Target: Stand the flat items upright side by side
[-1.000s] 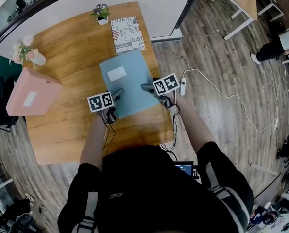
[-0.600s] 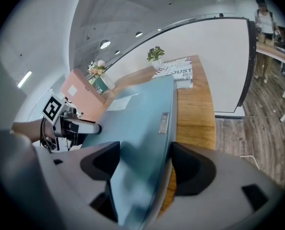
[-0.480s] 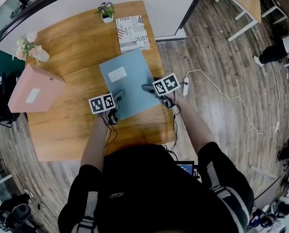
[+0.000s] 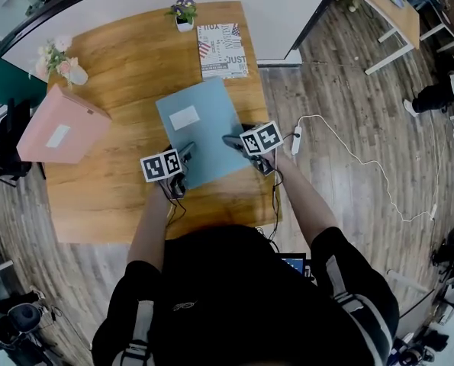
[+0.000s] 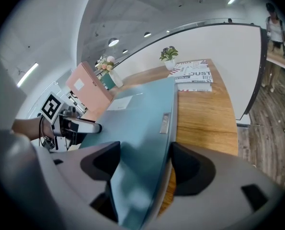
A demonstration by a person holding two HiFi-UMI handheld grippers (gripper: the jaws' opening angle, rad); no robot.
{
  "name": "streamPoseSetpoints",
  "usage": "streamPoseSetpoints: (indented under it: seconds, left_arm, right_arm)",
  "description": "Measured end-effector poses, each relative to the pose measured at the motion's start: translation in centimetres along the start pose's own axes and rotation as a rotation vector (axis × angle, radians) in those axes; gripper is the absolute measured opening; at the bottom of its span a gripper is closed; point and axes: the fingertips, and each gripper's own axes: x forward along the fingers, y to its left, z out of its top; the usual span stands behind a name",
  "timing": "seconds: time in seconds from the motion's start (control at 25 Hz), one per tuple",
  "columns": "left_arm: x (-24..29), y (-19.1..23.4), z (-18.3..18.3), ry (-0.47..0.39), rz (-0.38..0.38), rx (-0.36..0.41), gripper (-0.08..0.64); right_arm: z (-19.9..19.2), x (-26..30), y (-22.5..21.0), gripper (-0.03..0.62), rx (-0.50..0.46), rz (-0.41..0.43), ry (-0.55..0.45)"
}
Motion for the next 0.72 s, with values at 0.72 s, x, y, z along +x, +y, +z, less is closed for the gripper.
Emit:
streamPoseSetpoints:
  seconds: [0.72]
  left_arm:
    - [-7.4, 3.9, 0.7, -0.196, 0.086, 0.053, 0.359]
  right_arm:
    - [3.3, 2.0, 7.9, 0.339, -0.213, 0.044, -0.113]
